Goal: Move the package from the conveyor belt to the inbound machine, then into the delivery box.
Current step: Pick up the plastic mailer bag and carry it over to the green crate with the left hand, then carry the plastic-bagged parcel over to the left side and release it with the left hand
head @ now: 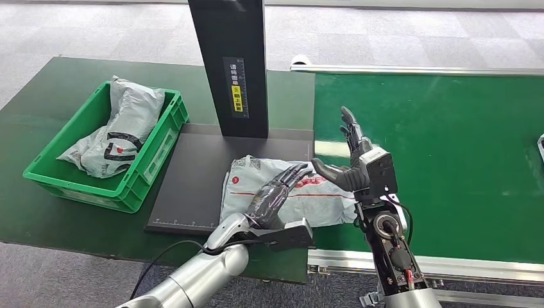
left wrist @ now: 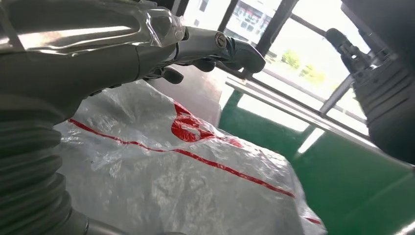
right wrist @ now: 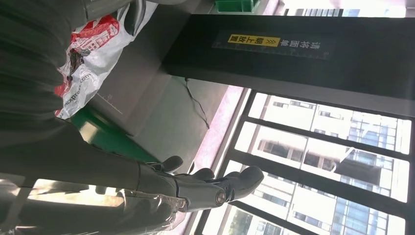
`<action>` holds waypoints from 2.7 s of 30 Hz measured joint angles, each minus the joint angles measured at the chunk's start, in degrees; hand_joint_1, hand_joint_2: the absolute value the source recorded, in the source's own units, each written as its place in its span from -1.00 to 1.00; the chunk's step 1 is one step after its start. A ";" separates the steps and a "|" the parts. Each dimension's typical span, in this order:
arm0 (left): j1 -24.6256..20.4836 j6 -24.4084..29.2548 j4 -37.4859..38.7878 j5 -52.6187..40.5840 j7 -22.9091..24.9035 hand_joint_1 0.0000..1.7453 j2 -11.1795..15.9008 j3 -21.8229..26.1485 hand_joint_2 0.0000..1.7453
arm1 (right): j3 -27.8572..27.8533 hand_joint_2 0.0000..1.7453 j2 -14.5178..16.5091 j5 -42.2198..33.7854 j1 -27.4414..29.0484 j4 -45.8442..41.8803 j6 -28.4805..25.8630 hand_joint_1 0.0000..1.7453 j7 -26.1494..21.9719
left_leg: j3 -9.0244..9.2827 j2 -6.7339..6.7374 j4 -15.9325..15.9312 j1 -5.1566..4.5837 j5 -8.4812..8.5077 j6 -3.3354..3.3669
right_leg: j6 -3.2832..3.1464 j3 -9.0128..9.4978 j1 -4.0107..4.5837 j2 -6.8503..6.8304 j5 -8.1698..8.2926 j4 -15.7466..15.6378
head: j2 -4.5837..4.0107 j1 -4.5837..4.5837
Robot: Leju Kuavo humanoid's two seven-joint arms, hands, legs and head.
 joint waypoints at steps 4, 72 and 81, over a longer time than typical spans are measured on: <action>-2.15 3.34 5.87 -6.43 4.48 -1.00 -1.49 -0.12 1.00 | -0.05 1.00 0.35 0.02 0.00 -0.02 0.01 -1.00 0.00 | 0.00 0.01 0.00 0.00 0.00 0.00 | 0.00 0.00 0.00 0.00 0.00 0.00 | -0.01 0.00; -13.61 15.20 -14.06 -49.84 22.73 1.00 19.98 42.00 1.00 | -3.37 1.00 -2.25 -0.61 4.40 -2.56 0.21 -1.00 -1.82 | 0.04 0.02 -0.02 0.01 0.19 0.00 | -0.02 0.04 0.03 -0.02 0.08 0.06 | 0.00 0.01; -22.90 14.44 4.47 -50.36 25.06 0.07 22.70 42.40 1.00 | -1.02 1.00 -1.83 -1.49 1.76 -1.93 1.43 -1.00 -1.46 | -0.04 0.00 -0.02 0.01 0.19 0.00 | -0.02 -0.02 0.02 -0.03 0.08 0.06 | 0.00 0.02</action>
